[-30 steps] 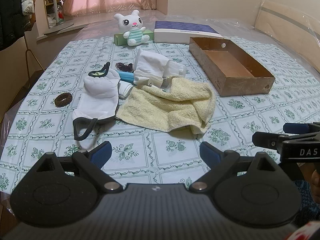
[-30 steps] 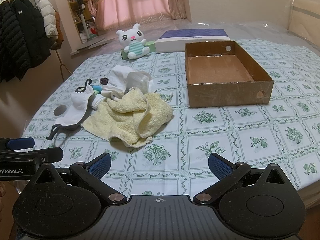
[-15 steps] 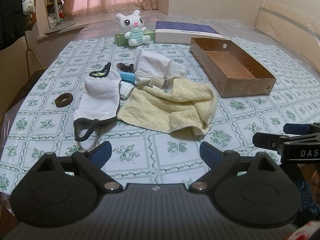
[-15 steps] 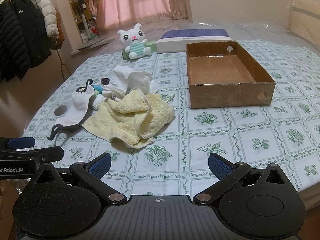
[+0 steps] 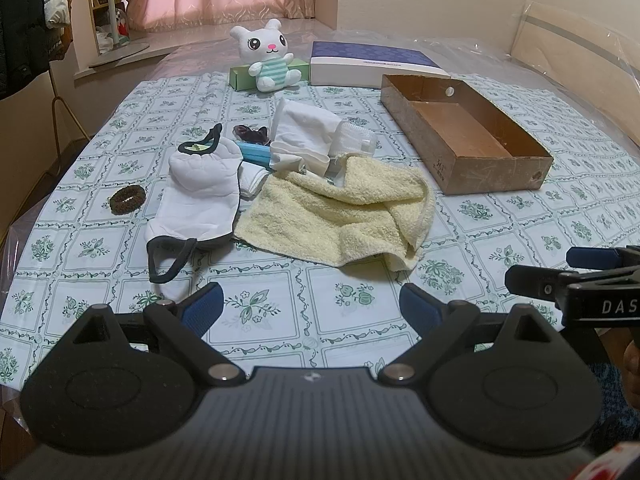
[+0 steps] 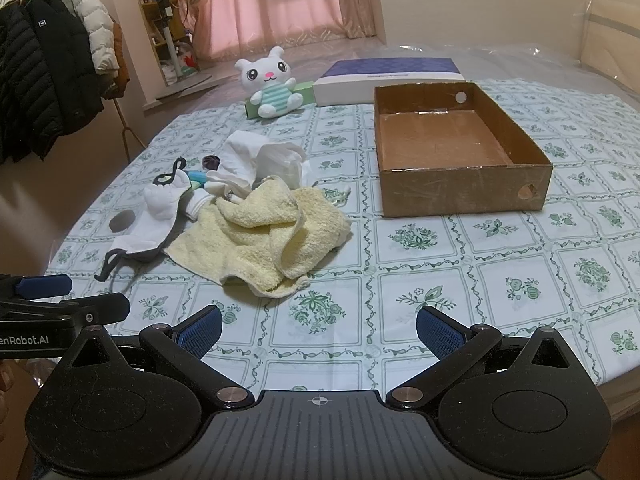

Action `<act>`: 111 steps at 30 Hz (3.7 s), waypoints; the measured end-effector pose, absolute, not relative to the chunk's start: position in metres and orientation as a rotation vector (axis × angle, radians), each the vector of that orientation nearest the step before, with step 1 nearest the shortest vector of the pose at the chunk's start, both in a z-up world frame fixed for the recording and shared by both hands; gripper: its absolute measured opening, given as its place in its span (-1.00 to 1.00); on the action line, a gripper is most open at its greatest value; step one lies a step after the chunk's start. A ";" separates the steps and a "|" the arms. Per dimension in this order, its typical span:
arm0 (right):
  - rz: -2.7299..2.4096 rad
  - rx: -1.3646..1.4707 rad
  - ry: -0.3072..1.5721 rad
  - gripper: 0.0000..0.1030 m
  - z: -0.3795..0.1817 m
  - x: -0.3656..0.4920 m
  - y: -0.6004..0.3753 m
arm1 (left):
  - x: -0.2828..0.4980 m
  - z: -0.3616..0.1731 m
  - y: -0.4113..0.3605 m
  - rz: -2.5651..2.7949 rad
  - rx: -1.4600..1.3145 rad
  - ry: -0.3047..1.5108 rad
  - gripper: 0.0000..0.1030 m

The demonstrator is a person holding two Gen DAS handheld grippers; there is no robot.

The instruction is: Organize soft objects

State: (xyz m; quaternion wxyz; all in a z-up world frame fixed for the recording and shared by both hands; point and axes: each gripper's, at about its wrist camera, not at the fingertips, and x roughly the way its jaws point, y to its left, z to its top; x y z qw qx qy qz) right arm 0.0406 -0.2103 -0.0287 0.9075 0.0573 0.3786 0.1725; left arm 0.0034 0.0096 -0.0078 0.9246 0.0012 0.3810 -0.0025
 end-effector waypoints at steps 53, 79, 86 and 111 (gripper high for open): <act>0.385 0.146 0.764 1.00 -0.038 0.051 -0.206 | 0.009 -0.020 0.021 0.014 0.007 0.785 0.82; 0.455 0.165 0.702 0.89 -0.058 0.129 -0.179 | 0.051 -0.028 0.066 0.102 -0.024 0.781 0.75; 0.462 0.156 0.720 0.82 -0.074 0.149 -0.165 | 0.059 -0.037 0.080 0.127 -0.044 0.801 0.73; 0.498 0.243 0.464 -0.87 -0.025 0.131 -0.223 | 0.065 -0.044 0.083 0.120 -0.065 0.810 0.69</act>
